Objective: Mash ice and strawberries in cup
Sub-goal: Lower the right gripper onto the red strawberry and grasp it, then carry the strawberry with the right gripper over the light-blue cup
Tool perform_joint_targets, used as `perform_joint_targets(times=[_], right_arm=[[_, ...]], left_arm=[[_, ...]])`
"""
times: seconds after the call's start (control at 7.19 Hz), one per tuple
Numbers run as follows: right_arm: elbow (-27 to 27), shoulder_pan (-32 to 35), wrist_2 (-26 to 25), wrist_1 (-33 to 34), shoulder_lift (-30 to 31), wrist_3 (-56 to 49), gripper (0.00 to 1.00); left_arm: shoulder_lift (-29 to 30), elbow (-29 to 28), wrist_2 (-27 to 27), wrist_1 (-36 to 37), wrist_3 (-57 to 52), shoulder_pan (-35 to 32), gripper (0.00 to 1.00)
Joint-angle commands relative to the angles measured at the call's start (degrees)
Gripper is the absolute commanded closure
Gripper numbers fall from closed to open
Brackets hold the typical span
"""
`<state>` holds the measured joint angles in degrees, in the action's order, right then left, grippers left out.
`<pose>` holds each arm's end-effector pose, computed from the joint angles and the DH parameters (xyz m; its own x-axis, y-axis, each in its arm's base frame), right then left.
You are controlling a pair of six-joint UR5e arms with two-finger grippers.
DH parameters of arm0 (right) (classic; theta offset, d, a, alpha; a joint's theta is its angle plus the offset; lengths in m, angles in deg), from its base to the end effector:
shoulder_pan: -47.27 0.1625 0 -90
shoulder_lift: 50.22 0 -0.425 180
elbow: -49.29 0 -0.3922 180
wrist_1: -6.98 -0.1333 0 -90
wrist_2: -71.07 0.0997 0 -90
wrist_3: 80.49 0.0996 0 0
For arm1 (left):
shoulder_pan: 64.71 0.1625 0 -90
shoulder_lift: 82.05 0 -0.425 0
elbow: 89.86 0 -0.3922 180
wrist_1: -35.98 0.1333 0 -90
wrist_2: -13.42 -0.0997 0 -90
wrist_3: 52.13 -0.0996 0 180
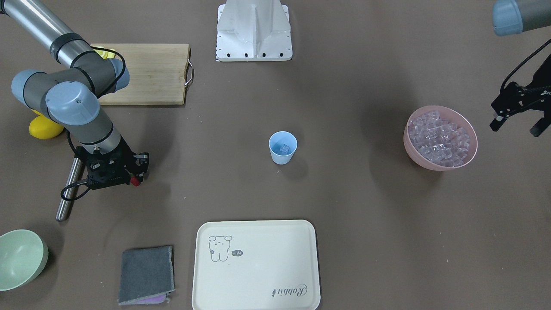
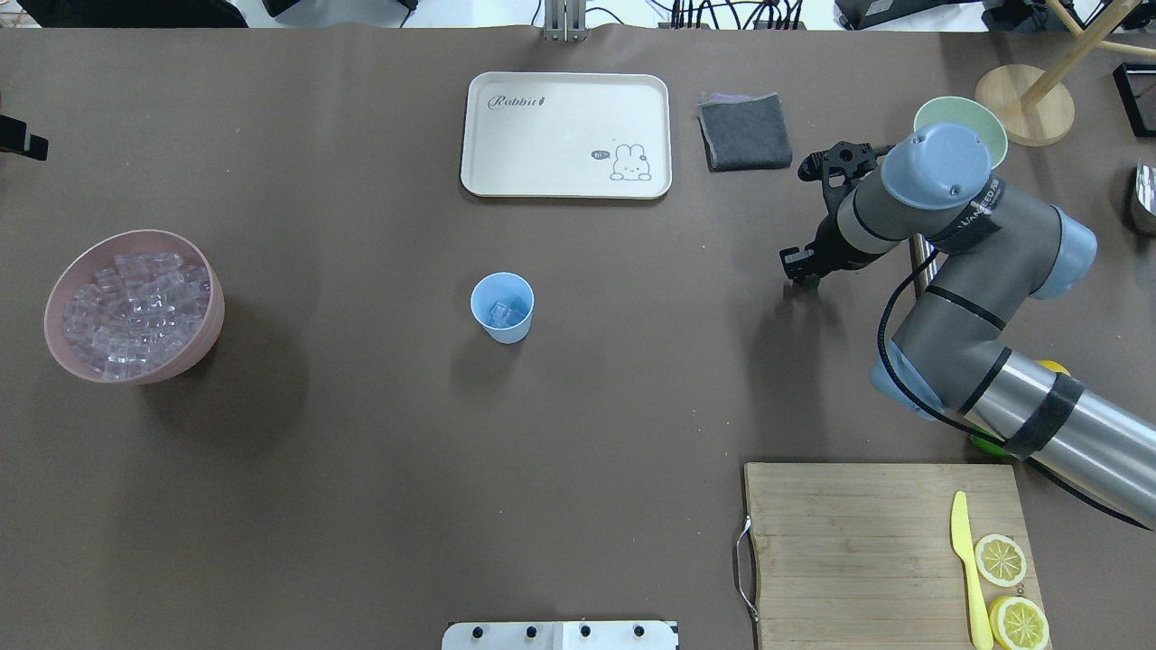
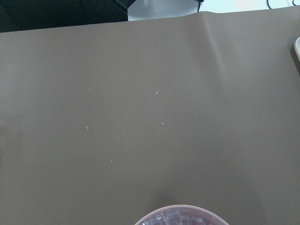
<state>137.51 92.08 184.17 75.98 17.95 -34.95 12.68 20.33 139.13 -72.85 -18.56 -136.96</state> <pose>-0.4031 -0.5333 0.4262 0.7079 -0.2049 0.6760 0.0425 0.9676 0.2488 0.0865 -0.5169 0.4103 0.6636 0.1461 -0.7337 0.1761 0.9227 0.3430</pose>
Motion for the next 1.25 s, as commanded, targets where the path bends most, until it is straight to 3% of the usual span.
perform_joint_targets(times=[0.0, 0.42, 0.83, 0.97, 1.11], right_arm=[[2.46, 0.27, -0.07, 0.33, -3.89, 0.08, 1.0], [8.34, -3.48, -0.51, 0.08, -8.73, 0.87, 1.0], [8.54, -13.06, -11.99, 0.07, -16.73, 6.05, 1.0], [7.23, -14.74, -16.38, -0.88, -17.88, 6.06, 1.0], [3.83, -15.45, -17.64, -4.02, -19.28, 6.06, 1.0]], left_arm=[[-0.42, -0.06, 0.07, -0.07, 0.0, 0.0, 0.02], [-1.83, 0.46, 0.16, -0.24, 0.17, 0.0, 0.02], [-2.44, -0.23, 0.16, -0.33, 0.17, -0.09, 0.02], [-2.44, -0.41, 0.16, -0.33, 0.17, -0.09, 0.02], [-2.44, -0.5, 0.07, -0.33, 0.17, -0.09, 0.02]])
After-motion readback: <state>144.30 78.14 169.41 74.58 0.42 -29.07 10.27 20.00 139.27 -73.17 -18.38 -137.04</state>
